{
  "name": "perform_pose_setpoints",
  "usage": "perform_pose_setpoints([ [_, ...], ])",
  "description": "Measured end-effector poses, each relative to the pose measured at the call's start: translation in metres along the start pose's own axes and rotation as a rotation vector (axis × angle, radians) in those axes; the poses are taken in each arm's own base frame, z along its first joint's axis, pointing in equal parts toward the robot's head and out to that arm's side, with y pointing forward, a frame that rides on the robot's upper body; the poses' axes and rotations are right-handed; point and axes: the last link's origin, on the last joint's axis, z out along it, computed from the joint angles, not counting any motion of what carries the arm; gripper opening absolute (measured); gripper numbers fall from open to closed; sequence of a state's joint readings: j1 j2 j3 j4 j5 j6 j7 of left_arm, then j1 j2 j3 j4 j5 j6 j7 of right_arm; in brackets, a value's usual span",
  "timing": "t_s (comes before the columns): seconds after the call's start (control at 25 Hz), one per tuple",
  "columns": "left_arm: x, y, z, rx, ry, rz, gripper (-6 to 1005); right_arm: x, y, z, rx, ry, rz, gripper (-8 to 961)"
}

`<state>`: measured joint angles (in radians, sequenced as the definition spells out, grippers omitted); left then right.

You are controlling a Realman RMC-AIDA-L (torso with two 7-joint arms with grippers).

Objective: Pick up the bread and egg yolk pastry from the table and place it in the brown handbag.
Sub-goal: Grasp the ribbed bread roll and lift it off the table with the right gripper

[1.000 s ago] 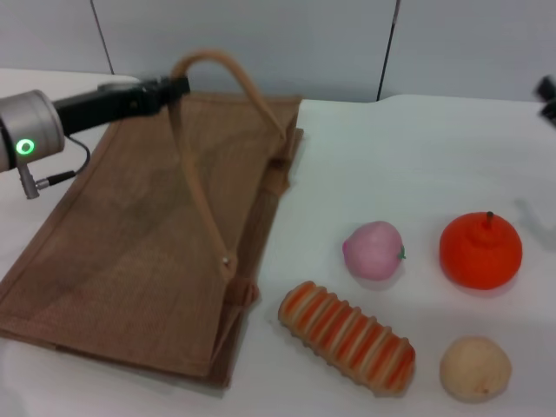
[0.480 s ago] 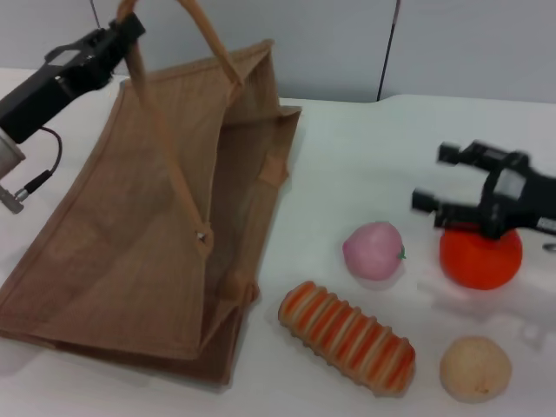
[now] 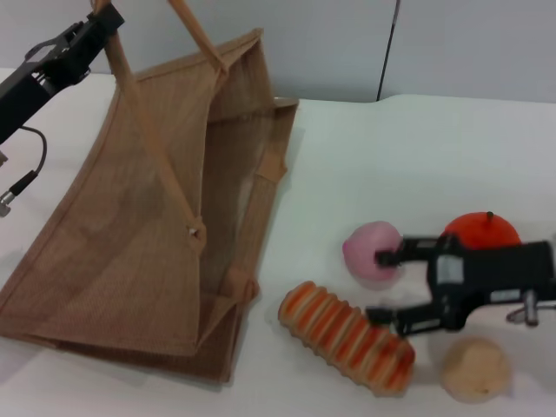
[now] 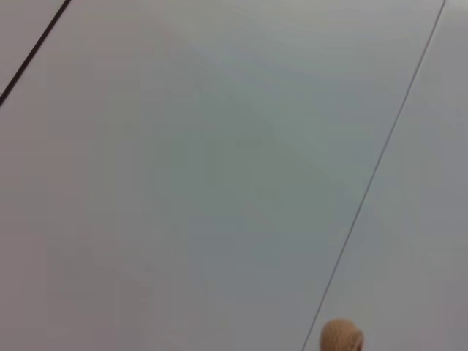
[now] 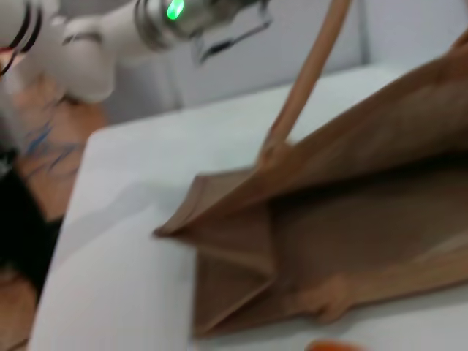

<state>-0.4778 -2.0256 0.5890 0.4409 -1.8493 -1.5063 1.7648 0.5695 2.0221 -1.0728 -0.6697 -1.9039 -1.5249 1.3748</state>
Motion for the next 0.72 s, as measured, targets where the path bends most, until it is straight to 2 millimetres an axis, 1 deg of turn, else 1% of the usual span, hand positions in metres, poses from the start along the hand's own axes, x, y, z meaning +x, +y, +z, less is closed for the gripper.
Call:
perform_pose_setpoints([
  [0.16, 0.001, 0.0, -0.002, 0.0, 0.007, -0.007, 131, -0.003, 0.01, 0.017, -0.076, 0.104, 0.0, 854],
  [0.28, 0.001, 0.001, -0.003, -0.004, 0.008, -0.008, 132, -0.005, 0.012, 0.028, -0.079, 0.173, -0.004, 854],
  [0.48, 0.002, 0.0, -0.002, -0.004, 0.011, -0.007, 134, -0.009, 0.011, 0.044, -0.038, 0.253, -0.013, 853],
  [0.72, 0.003, 0.001, 0.0, -0.011, 0.014, -0.006, 136, -0.011, 0.005, 0.051, 0.026, 0.286, 0.005, 852],
])
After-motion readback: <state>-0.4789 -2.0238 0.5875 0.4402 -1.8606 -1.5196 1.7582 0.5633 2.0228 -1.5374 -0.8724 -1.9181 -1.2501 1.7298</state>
